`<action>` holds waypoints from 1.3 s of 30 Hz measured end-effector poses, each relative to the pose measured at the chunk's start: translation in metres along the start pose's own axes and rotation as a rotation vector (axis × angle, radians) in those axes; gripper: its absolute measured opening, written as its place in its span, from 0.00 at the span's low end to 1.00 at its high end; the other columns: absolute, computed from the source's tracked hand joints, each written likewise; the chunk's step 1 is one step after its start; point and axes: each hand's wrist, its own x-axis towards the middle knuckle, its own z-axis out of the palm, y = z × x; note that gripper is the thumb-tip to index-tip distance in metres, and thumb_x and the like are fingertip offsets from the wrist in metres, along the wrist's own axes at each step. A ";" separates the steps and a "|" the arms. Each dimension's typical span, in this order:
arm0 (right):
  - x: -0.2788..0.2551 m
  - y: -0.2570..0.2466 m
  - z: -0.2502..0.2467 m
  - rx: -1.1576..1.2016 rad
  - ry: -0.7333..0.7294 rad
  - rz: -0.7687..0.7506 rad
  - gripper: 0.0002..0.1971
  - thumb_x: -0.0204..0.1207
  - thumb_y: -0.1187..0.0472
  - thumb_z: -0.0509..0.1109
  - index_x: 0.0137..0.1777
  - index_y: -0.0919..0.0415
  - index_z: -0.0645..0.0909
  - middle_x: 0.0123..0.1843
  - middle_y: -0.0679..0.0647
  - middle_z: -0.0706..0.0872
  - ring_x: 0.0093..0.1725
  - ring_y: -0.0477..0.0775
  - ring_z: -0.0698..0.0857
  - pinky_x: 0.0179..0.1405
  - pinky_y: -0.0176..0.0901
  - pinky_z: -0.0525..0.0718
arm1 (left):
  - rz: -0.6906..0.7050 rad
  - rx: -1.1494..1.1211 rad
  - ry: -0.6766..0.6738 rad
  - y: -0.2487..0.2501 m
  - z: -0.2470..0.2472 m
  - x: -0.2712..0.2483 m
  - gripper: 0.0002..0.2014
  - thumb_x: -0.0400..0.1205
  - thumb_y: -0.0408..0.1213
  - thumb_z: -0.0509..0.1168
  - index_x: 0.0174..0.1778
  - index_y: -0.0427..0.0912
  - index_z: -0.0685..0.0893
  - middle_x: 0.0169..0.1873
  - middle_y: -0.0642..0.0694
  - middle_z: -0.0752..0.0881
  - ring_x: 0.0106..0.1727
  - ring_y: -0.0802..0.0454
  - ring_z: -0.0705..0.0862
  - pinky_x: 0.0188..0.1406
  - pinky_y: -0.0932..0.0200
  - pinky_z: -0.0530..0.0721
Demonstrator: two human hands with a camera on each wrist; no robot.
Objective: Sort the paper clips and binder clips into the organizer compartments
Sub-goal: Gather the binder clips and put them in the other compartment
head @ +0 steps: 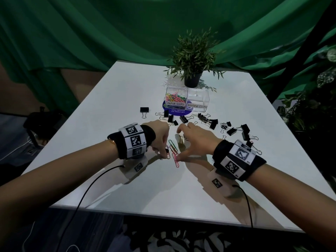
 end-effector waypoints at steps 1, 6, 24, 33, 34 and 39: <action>0.000 0.001 -0.001 -0.003 0.002 0.001 0.47 0.54 0.35 0.81 0.70 0.53 0.66 0.65 0.56 0.74 0.63 0.59 0.77 0.49 0.50 0.77 | -0.002 -0.005 -0.016 -0.002 0.000 0.000 0.19 0.65 0.48 0.81 0.43 0.38 0.92 0.37 0.46 0.93 0.30 0.56 0.86 0.31 0.65 0.81; -0.004 0.017 -0.009 -0.028 0.005 0.058 0.55 0.51 0.36 0.83 0.76 0.51 0.61 0.70 0.57 0.71 0.69 0.60 0.72 0.59 0.55 0.80 | -0.029 0.055 -0.012 -0.021 -0.003 -0.004 0.21 0.61 0.44 0.84 0.44 0.40 0.87 0.40 0.45 0.93 0.35 0.51 0.88 0.36 0.60 0.85; -0.027 0.014 -0.002 -0.477 -0.289 -0.169 0.40 0.77 0.29 0.45 0.83 0.43 0.34 0.86 0.49 0.31 0.86 0.56 0.37 0.77 0.78 0.44 | 0.012 -0.023 0.147 -0.019 -0.002 -0.001 0.26 0.60 0.59 0.80 0.44 0.44 0.87 0.42 0.50 0.90 0.44 0.52 0.86 0.40 0.57 0.82; -0.040 0.041 -0.012 -0.193 -0.304 -0.058 0.48 0.74 0.31 0.58 0.85 0.58 0.45 0.87 0.57 0.43 0.85 0.58 0.52 0.81 0.61 0.61 | 0.087 0.211 0.011 0.039 0.007 0.010 0.47 0.56 0.67 0.77 0.64 0.41 0.74 0.48 0.46 0.83 0.48 0.50 0.81 0.39 0.60 0.79; -0.042 0.040 -0.010 -0.183 -0.288 -0.081 0.49 0.72 0.31 0.62 0.85 0.58 0.48 0.86 0.58 0.49 0.84 0.60 0.56 0.80 0.59 0.64 | 0.083 0.219 0.027 0.043 0.009 0.011 0.47 0.57 0.67 0.77 0.65 0.42 0.72 0.48 0.46 0.81 0.47 0.50 0.79 0.39 0.60 0.79; -0.035 0.048 -0.006 -0.073 -0.081 -0.033 0.44 0.59 0.38 0.81 0.69 0.59 0.67 0.57 0.55 0.70 0.54 0.55 0.73 0.49 0.43 0.76 | 0.098 0.112 0.106 0.045 0.010 0.016 0.44 0.62 0.58 0.79 0.69 0.43 0.70 0.61 0.42 0.81 0.54 0.47 0.80 0.44 0.57 0.81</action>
